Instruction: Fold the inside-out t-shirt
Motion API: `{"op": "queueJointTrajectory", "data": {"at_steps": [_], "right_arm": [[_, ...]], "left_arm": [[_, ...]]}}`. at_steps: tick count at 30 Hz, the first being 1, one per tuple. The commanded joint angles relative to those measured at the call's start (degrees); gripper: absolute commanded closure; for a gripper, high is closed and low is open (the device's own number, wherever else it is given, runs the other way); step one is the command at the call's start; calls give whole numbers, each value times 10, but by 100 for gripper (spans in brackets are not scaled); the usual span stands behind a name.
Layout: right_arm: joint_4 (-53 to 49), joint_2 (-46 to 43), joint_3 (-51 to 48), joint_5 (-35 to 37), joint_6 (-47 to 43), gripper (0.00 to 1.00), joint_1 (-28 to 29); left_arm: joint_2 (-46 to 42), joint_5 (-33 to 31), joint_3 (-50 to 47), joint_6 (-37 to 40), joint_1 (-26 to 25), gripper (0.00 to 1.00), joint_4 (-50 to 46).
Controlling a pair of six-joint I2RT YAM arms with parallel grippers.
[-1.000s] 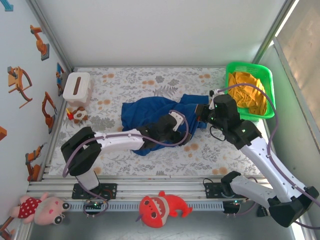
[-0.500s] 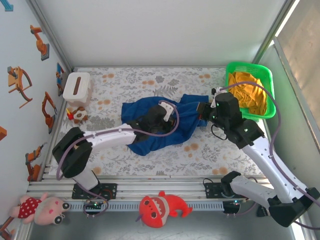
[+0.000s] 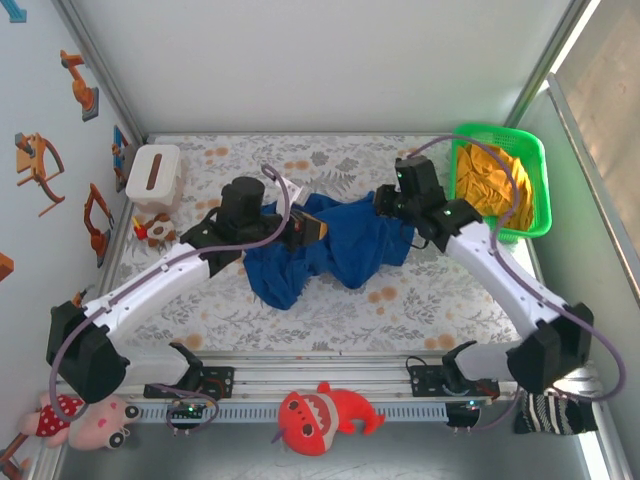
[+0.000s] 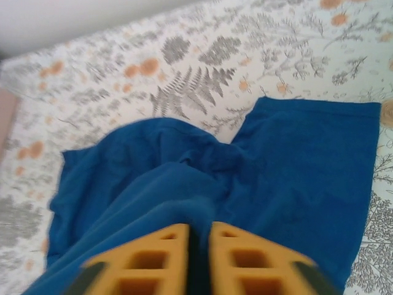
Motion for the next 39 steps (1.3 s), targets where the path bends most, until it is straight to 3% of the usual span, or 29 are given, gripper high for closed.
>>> {"op": "queueJointTrajectory", "data": {"at_steps": [1, 2, 6, 10, 14, 23, 26, 30, 35, 36, 39], "right_arm": [[-4, 31, 12, -25, -29, 39, -8], [4, 20, -3, -33, -27, 33, -4], [51, -80, -99, -31, 7, 32, 51], [67, -128, -146, 36, 38, 31, 158], [83, -103, -149, 102, 46, 28, 221], [118, 30, -102, 145, 54, 28, 230], [122, 55, -113, 178, 67, 37, 218], [164, 79, -152, 155, 89, 53, 189], [186, 136, -143, 114, 68, 56, 178], [190, 143, -139, 102, 58, 62, 178], [192, 127, -133, 64, 35, 97, 168]], "left_arm": [[19, 107, -16, -75, 31, 100, 35], [28, 108, -15, -85, 36, 100, 33], [60, 104, -11, -122, 45, 100, 36], [86, 104, 1, -150, 55, 100, 38], [95, 107, 9, -162, 58, 100, 43], [86, 104, 13, -170, 60, 100, 33], [78, 107, 10, -172, 60, 100, 30], [65, 114, 11, -174, 60, 100, 24], [60, 122, 15, -186, 64, 100, 33], [61, 122, 16, -190, 68, 100, 37], [73, 124, 23, -193, 91, 100, 40]]}}
